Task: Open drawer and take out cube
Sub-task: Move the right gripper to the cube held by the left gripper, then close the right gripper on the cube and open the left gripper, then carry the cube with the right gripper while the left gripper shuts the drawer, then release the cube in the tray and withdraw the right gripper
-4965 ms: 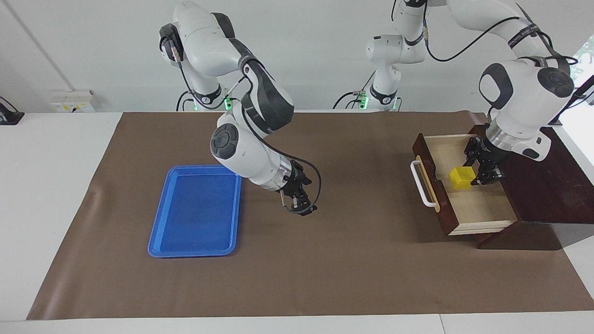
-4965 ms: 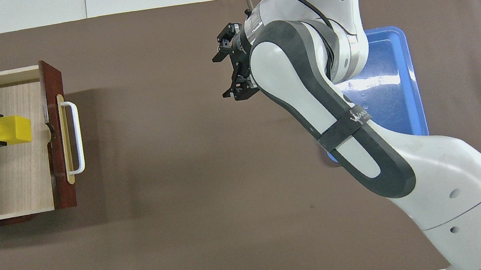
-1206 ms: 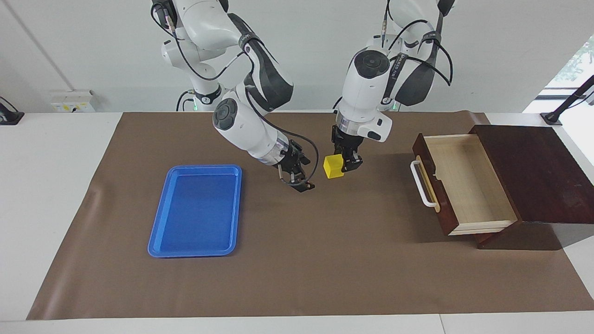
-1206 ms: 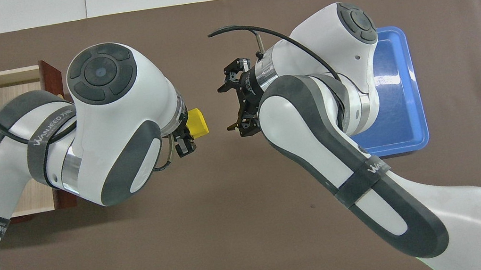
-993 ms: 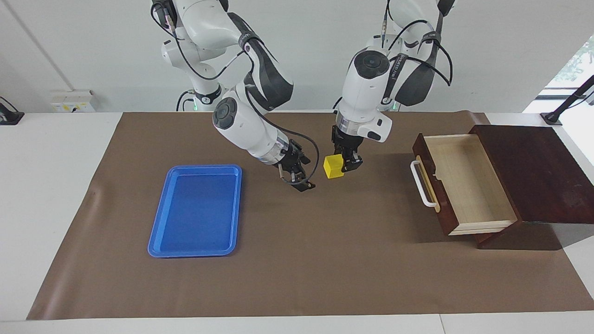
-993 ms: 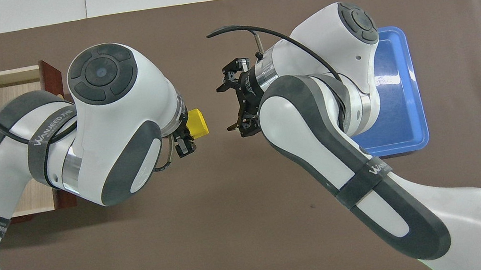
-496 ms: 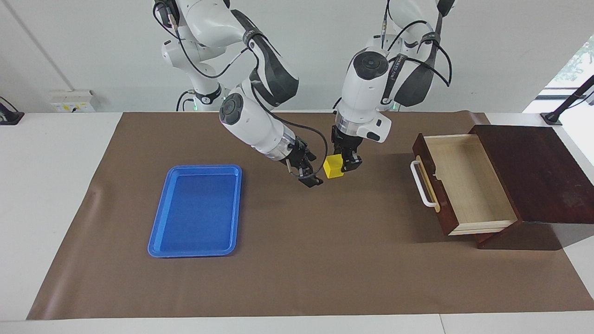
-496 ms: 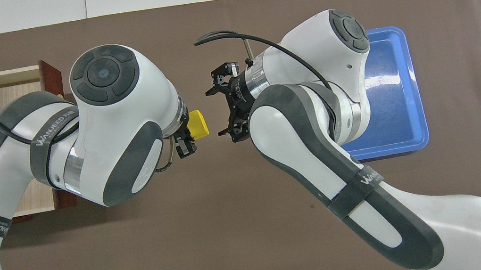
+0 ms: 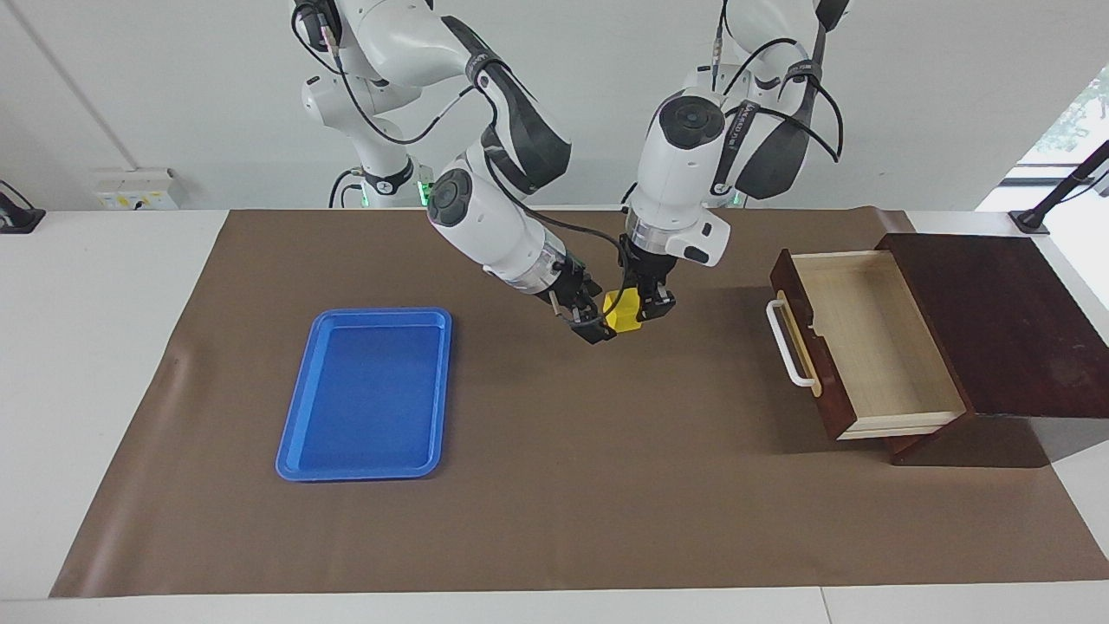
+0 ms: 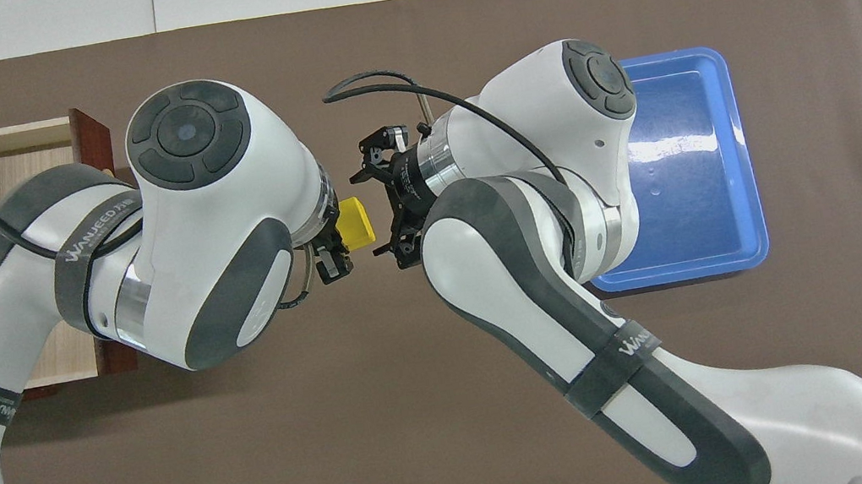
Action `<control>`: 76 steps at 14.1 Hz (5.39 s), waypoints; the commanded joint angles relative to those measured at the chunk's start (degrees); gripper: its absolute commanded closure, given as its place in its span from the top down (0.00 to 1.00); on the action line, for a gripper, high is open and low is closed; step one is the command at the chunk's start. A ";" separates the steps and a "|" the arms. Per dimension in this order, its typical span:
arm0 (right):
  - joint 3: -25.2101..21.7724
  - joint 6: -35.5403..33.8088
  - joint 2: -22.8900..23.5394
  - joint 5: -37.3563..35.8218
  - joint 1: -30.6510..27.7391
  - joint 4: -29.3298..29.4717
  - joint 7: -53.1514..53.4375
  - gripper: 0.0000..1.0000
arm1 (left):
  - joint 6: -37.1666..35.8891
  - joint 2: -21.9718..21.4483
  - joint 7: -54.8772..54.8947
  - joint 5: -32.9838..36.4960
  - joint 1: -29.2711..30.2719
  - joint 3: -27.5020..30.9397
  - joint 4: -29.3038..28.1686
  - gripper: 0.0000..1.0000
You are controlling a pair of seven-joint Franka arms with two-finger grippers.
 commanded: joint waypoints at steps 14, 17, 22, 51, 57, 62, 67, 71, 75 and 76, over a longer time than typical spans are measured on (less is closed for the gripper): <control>-0.19 3.11 -0.16 1.37 2.00 -1.31 2.19 0.91 | 0.84 -1.71 -0.77 0.78 -0.03 -0.17 -1.90 0.00; -0.19 3.20 -0.07 1.37 2.00 -1.49 2.11 0.91 | 0.76 -1.71 -0.59 0.78 -0.03 -0.17 -1.90 0.00; -0.28 3.20 -0.16 0.93 2.00 -1.58 2.11 0.42 | 0.76 -1.71 -0.42 0.86 0.15 -0.17 -1.90 0.00; -0.46 -4.00 -2.18 1.37 -27.77 -10.53 -18.27 0.00 | 3.83 -5.13 36.91 1.48 2.87 23.55 -11.30 1.00; -0.55 -5.32 -4.90 1.98 -34.81 -20.72 -27.39 0.00 | 3.57 -4.52 48.70 1.48 3.05 30.41 -9.55 1.00; -0.55 -5.06 -5.08 4.62 -37.90 -23.72 -34.54 0.00 | 3.92 -4.08 56.78 1.48 3.84 36.29 -8.84 1.00; -0.55 -3.40 -4.73 4.80 -37.90 -25.30 -36.03 0.00 | 4.62 -4.08 66.63 1.30 4.28 41.05 -9.28 1.00; -0.55 -1.81 -4.91 4.89 -37.64 -26.54 -37.27 0.00 | 3.84 -6.26 73.56 1.22 4.45 38.78 -8.58 1.00; -0.63 -3.29 -5.34 4.71 -36.58 -25.66 -36.92 0.96 | -2.99 -11.01 92.16 -2.91 8.03 30.38 -8.23 1.00; -0.72 -4.87 -6.22 4.63 -36.67 -25.14 -36.66 0.97 | -5.20 -11.98 96.66 -3.09 9.62 27.11 -8.14 1.00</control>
